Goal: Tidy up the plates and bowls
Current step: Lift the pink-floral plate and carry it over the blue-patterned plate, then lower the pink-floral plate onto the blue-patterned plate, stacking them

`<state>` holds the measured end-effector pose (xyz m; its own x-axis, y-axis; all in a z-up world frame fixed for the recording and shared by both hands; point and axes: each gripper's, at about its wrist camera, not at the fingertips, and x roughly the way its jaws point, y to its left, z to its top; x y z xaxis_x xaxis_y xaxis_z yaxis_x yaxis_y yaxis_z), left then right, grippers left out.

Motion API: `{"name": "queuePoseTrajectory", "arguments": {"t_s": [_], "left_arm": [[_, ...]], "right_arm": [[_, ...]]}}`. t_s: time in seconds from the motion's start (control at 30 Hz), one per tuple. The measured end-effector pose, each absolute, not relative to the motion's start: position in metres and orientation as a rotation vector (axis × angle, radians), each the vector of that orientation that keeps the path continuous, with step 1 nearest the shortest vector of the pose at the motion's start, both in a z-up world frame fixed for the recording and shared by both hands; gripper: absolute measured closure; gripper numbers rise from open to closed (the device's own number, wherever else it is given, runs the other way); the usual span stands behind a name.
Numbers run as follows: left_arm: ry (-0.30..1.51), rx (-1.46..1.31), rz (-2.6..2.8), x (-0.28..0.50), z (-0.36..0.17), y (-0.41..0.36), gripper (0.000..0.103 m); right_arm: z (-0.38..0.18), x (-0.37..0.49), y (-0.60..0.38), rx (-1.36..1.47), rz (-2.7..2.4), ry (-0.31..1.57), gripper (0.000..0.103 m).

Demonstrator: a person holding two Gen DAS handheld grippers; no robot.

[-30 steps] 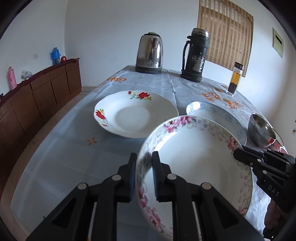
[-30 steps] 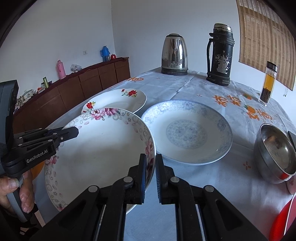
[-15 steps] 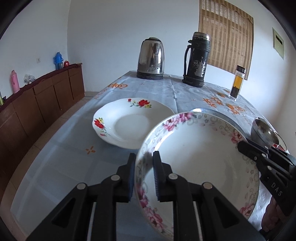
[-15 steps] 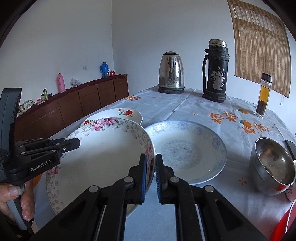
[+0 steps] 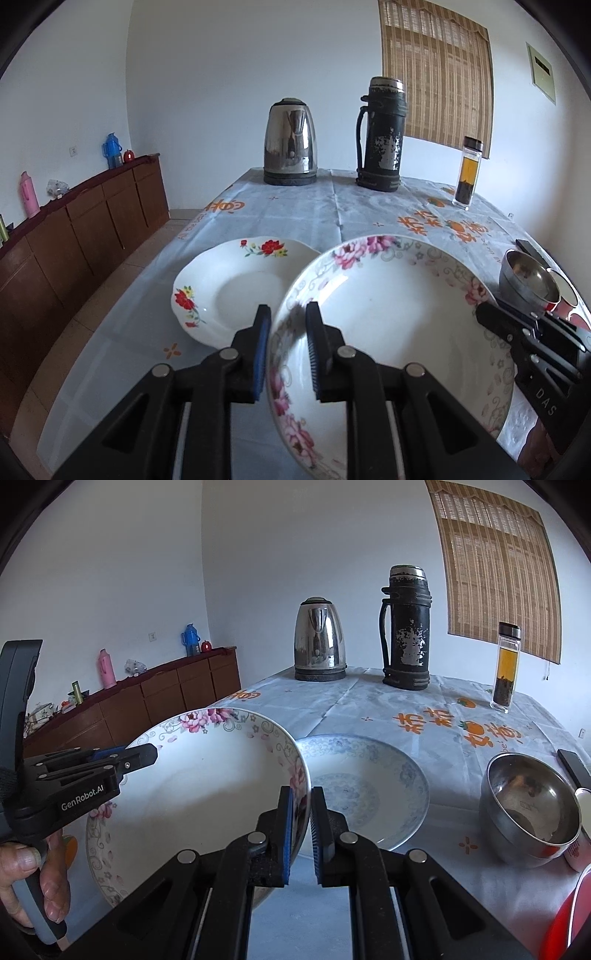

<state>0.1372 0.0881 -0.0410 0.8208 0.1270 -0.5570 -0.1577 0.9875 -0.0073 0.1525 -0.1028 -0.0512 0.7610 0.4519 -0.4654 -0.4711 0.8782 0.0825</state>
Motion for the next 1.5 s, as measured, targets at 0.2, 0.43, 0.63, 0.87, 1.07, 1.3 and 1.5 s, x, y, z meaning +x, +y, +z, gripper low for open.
{"name": "queuePoseTrajectory", "arguments": {"t_s": [0.2, 0.43, 0.63, 0.87, 1.07, 1.3, 1.5], "left_arm": [[0.562, -0.018, 0.131, 0.152, -0.03, 0.076, 0.087], [0.516, 0.016, 0.108, 0.165, -0.026, 0.057, 0.085], [0.446, 0.037, 0.072, 0.166, -0.018, 0.05, 0.085], [0.387, 0.077, 0.035, 0.178, -0.005, 0.035, 0.084], [0.4, 0.064, 0.003, 0.195, -0.01, 0.032, 0.082], [0.461, 0.003, -0.059, 0.219, -0.026, 0.035, 0.082], [0.49, -0.009, -0.072, 0.225, -0.034, 0.033, 0.082]], "right_arm": [[-0.051, 0.158, -0.112, -0.023, 0.45, 0.496, 0.093], [-0.049, 0.165, -0.131, 0.038, 0.398, 0.472, 0.093], [-0.045, 0.161, -0.14, 0.073, 0.354, 0.43, 0.093], [-0.046, 0.165, -0.15, 0.113, 0.305, 0.435, 0.093], [-0.049, 0.17, -0.155, 0.141, 0.271, 0.457, 0.093], [-0.051, 0.177, -0.156, 0.123, 0.233, 0.485, 0.093], [-0.047, 0.185, -0.159, 0.095, 0.206, 0.498, 0.093]]}}
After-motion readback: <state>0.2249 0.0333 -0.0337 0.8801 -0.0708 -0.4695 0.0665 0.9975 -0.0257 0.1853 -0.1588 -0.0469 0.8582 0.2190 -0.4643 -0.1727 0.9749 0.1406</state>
